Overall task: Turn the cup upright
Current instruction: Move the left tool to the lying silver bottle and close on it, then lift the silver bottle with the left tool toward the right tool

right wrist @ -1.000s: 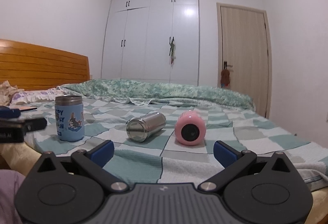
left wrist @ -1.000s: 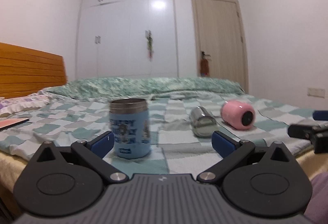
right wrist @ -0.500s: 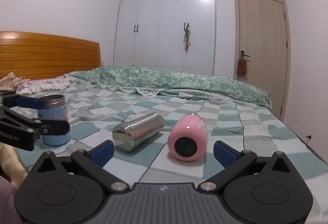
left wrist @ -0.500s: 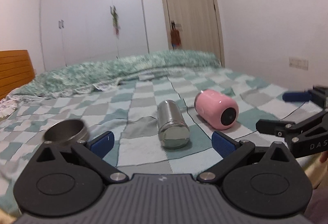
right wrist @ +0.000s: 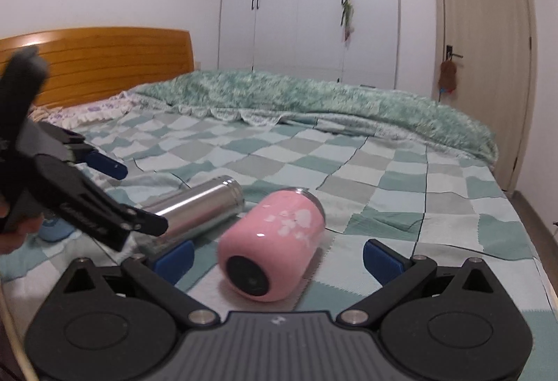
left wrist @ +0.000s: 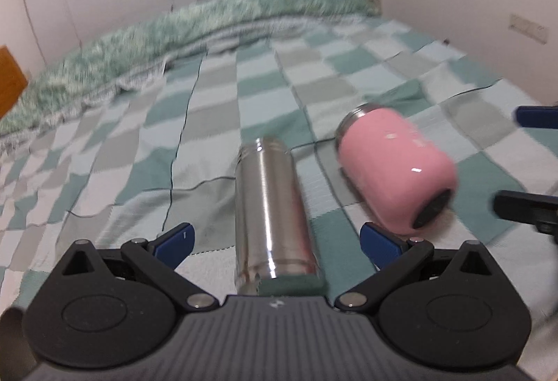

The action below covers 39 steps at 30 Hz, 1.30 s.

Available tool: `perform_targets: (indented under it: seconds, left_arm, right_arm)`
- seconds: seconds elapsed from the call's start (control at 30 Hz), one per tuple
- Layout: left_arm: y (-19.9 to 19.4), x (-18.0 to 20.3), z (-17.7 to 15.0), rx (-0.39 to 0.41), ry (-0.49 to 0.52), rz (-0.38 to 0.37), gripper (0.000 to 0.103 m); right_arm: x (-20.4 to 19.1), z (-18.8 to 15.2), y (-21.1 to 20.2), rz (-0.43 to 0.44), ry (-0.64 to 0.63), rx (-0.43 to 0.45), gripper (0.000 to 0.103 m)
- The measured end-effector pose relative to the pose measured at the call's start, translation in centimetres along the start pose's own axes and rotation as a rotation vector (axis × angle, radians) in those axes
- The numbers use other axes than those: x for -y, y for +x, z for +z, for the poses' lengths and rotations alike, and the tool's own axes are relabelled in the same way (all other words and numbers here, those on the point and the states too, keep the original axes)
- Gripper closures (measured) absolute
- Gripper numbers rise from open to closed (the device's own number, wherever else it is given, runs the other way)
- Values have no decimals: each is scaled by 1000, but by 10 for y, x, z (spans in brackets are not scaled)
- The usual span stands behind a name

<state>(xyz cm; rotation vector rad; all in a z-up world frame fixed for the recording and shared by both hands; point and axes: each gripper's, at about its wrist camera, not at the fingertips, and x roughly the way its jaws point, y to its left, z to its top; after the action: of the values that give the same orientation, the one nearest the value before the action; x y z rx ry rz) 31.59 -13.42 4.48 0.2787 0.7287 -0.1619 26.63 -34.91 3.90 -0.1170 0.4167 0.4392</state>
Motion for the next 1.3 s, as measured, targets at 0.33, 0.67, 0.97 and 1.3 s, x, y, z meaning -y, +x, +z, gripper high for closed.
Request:
perform_targets:
  seconds: [0.33,0.67,0.97,1.3]
  left_arm:
    - [78,-1,18,-264,-42,48,37]
    - [64,-6,15,-272,-111,11,40]
    - [4,-6,8,-218,-124,-17,40]
    - [-77,-1,-28,-180,-116,-64,40]
  right_arm:
    - [35,-2,29,38,-8,-83,0]
    - [25,-5,26,58,-6,-87,0]
    - [-3,3,-13,50,-7,-70,0]
    - [-58,3,-66,71,-41,-64,0]
